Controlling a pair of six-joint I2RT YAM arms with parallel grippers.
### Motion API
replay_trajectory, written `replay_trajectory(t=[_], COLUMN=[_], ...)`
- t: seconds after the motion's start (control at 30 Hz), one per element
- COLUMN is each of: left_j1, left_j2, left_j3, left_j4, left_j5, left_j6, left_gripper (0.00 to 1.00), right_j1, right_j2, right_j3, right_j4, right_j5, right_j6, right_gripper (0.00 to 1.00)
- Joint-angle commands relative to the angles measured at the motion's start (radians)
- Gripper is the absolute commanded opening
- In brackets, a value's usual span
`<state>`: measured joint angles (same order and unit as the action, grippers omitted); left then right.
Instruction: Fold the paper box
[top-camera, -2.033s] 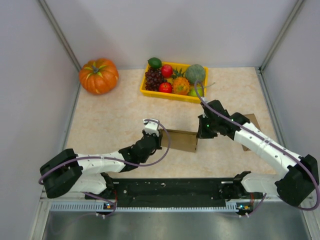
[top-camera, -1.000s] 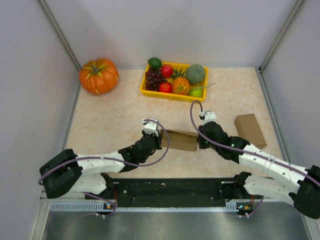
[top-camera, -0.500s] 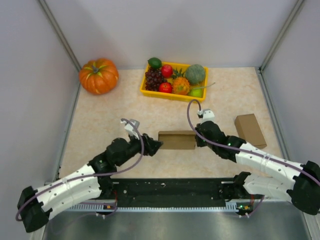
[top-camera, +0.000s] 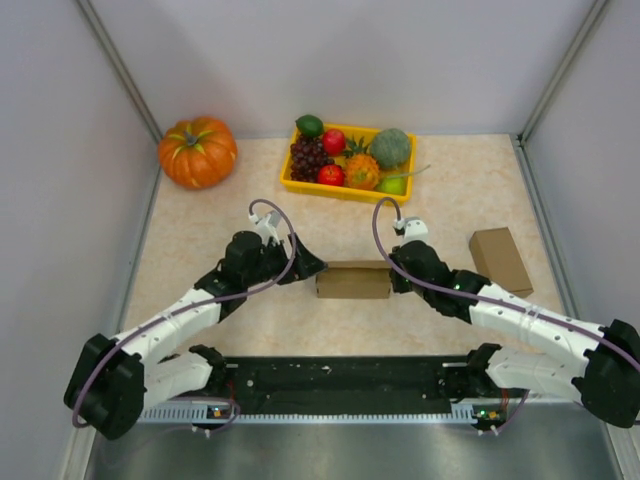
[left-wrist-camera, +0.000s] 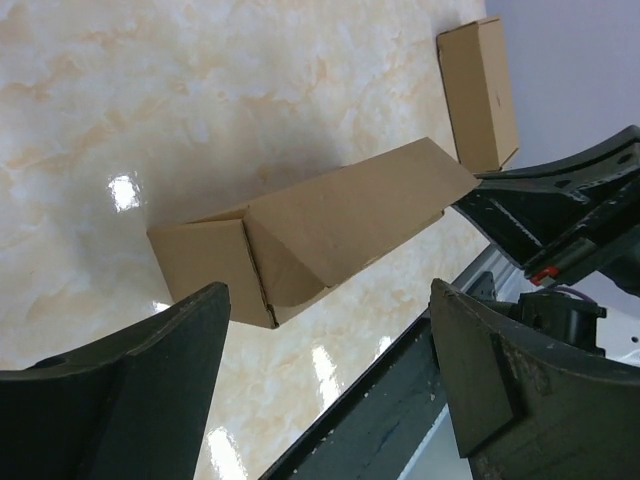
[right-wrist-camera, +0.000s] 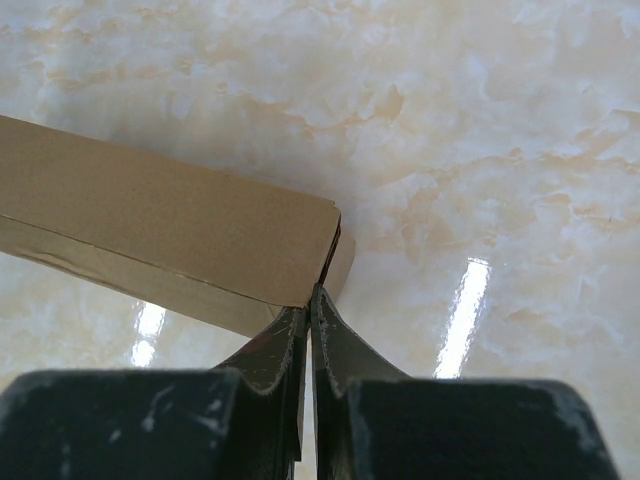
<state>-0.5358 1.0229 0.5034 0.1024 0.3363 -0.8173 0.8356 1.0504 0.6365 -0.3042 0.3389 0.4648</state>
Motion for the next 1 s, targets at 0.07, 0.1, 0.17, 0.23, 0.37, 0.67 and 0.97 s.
replay_trajectory(t=[0.07, 0.1, 0.17, 0.23, 0.37, 0.67, 0.97], left_j1=[0.008, 0.01, 0.017, 0.017, 0.019, 0.048, 0.059], left_j2=[0.143, 0.17, 0.189, 0.209, 0.226, 0.08, 0.279], left_j3=[0.053, 0.043, -0.004, -0.035, -0.052, 0.033, 0.098], left_j4=[0.094, 0.114, 0.222, 0.325, 0.347, 0.085, 0.117], left_j5=[0.109, 0.096, 0.093, 0.142, 0.153, 0.003, 0.156], left_j6=[-0.005, -0.009, -0.035, -0.048, -0.03, -0.005, 0.012], left_gripper=[0.81, 0.81, 0.78, 0.74, 0.62, 0.98, 0.75], right_j1=[0.008, 0.007, 0.007, 0.008, 0.008, 0.008, 0.007], right_j2=[0.02, 0.02, 0.025, 0.028, 0.026, 0.031, 0.037], right_j3=[0.028, 0.026, 0.026, 0.026, 0.026, 0.035, 0.038], right_j4=[-0.052, -0.052, -0.052, -0.053, -0.055, -0.061, -0.067], right_j5=[-0.043, -0.046, -0.054, -0.057, -0.077, -0.081, -0.081], right_j6=[0.011, 0.011, 0.015, 0.015, 0.017, 0.014, 0.017], right_gripper=[0.0, 0.0, 0.0, 0.0, 0.0, 0.0, 0.0])
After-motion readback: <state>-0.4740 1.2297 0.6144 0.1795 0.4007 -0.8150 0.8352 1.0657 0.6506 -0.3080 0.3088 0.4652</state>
